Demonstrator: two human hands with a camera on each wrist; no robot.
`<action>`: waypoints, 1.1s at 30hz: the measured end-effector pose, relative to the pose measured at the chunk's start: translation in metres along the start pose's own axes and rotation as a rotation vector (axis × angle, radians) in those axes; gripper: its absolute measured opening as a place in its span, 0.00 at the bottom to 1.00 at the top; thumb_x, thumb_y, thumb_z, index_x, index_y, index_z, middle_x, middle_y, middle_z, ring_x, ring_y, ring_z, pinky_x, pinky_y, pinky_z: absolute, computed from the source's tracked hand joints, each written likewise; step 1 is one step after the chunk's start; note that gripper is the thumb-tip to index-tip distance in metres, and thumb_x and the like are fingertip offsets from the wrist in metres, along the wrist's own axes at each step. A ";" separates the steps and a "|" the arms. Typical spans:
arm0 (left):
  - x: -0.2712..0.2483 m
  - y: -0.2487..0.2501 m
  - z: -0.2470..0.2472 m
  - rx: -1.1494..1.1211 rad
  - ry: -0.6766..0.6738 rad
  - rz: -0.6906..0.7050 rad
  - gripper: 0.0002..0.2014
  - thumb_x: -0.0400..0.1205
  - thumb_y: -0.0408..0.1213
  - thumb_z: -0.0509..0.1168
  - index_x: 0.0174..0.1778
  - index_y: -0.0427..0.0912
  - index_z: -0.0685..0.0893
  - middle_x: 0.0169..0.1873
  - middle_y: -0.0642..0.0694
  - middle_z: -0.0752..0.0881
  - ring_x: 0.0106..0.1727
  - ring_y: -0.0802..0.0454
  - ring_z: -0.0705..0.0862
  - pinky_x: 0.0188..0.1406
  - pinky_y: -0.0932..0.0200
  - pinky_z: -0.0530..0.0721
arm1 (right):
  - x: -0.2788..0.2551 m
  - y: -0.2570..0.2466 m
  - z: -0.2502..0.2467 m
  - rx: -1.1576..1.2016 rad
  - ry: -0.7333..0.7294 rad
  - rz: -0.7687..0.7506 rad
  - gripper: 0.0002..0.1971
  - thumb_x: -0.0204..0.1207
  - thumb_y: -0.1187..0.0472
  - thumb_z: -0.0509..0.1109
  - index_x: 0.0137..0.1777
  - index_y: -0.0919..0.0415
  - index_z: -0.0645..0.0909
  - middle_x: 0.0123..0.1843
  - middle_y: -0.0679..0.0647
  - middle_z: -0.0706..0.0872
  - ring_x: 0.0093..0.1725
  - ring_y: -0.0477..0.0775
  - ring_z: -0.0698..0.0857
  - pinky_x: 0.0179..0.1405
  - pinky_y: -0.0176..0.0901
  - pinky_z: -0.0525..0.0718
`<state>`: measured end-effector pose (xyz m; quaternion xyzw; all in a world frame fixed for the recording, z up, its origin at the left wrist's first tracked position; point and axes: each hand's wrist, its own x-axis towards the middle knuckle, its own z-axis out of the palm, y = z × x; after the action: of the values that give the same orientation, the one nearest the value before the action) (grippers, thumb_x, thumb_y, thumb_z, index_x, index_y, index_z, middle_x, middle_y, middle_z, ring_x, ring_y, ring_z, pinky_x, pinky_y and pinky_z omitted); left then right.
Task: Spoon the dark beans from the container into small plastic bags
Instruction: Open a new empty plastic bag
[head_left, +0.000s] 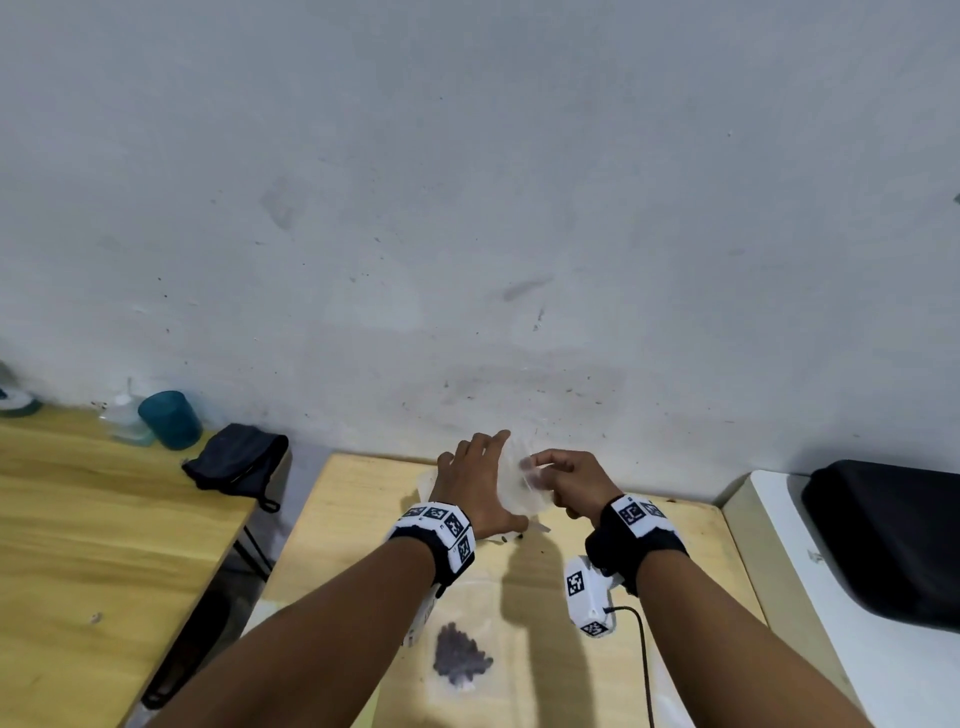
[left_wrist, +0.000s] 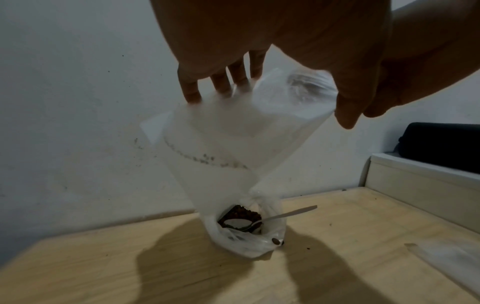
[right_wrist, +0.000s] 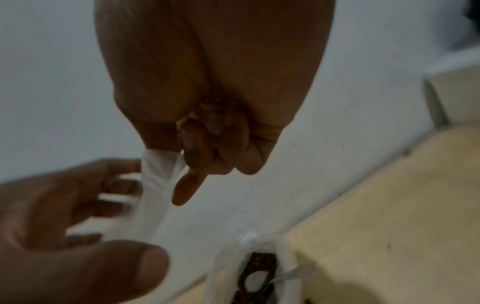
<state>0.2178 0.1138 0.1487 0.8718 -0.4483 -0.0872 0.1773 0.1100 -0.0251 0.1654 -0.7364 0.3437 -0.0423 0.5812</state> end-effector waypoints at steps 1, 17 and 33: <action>0.000 -0.001 0.001 0.006 0.009 0.024 0.59 0.53 0.67 0.74 0.78 0.55 0.53 0.70 0.52 0.68 0.69 0.48 0.70 0.69 0.45 0.69 | -0.001 0.000 -0.001 -0.057 -0.034 -0.025 0.10 0.75 0.65 0.72 0.49 0.52 0.91 0.33 0.57 0.78 0.22 0.49 0.62 0.21 0.35 0.58; 0.014 -0.017 0.014 -0.063 -0.060 0.060 0.48 0.53 0.72 0.69 0.70 0.60 0.67 0.59 0.60 0.77 0.60 0.53 0.78 0.60 0.53 0.76 | 0.024 0.008 0.004 -0.372 -0.057 -0.139 0.22 0.67 0.57 0.83 0.17 0.38 0.80 0.17 0.37 0.75 0.22 0.38 0.73 0.30 0.31 0.74; 0.018 -0.072 0.042 -0.508 -0.179 -0.435 0.42 0.54 0.58 0.78 0.64 0.46 0.81 0.56 0.48 0.86 0.57 0.48 0.84 0.51 0.62 0.77 | 0.051 0.069 0.012 -0.255 0.148 0.043 0.05 0.73 0.59 0.75 0.40 0.45 0.88 0.43 0.49 0.91 0.47 0.54 0.88 0.45 0.40 0.81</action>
<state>0.2697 0.1277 0.0820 0.8639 -0.2298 -0.3077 0.3260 0.1230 -0.0497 0.0835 -0.7917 0.4038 -0.0403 0.4567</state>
